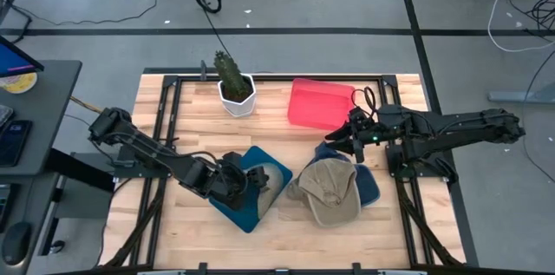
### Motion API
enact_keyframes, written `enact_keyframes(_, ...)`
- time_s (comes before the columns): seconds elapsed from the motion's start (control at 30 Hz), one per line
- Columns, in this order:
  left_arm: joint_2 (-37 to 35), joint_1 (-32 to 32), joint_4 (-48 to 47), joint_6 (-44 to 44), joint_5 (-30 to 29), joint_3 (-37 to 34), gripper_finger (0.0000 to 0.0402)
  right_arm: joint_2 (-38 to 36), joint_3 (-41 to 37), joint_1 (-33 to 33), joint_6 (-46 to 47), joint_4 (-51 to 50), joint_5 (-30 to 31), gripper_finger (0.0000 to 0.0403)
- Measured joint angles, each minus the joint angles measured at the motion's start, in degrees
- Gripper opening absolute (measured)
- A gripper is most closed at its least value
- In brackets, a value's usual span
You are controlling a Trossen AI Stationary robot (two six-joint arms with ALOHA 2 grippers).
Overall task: Pick & Place hat
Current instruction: Put the brown cap into the blue bin
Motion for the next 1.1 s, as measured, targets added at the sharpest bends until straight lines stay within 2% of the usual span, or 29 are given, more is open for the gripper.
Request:
enact_keyframes(0.43, -6.22, 0.11, -4.41, 4.18, 0.53, 0.00, 0.0298, -0.05, 0.00, 0.00, 3.13, -5.17, -0.03, 0.0192)
enact_keyframes(0.73, -6.23, 0.73, -1.19, 17.03, 4.73, 0.00, 0.0297, -3.24, 0.00, 0.02, 11.78, -7.40, -1.53, 0.0189)
enact_keyframes(0.93, -6.47, 1.37, -0.46, 26.81, 8.83, 0.00, 0.0297, -4.83, 0.05, 0.74, 21.65, -12.74, -3.02, 0.0162)
enact_keyframes(1.1, -6.47, 1.36, -0.24, 32.40, 9.55, 0.00, 0.0297, -4.52, 5.22, 4.28, 29.88, -25.55, -2.99, 0.0132)
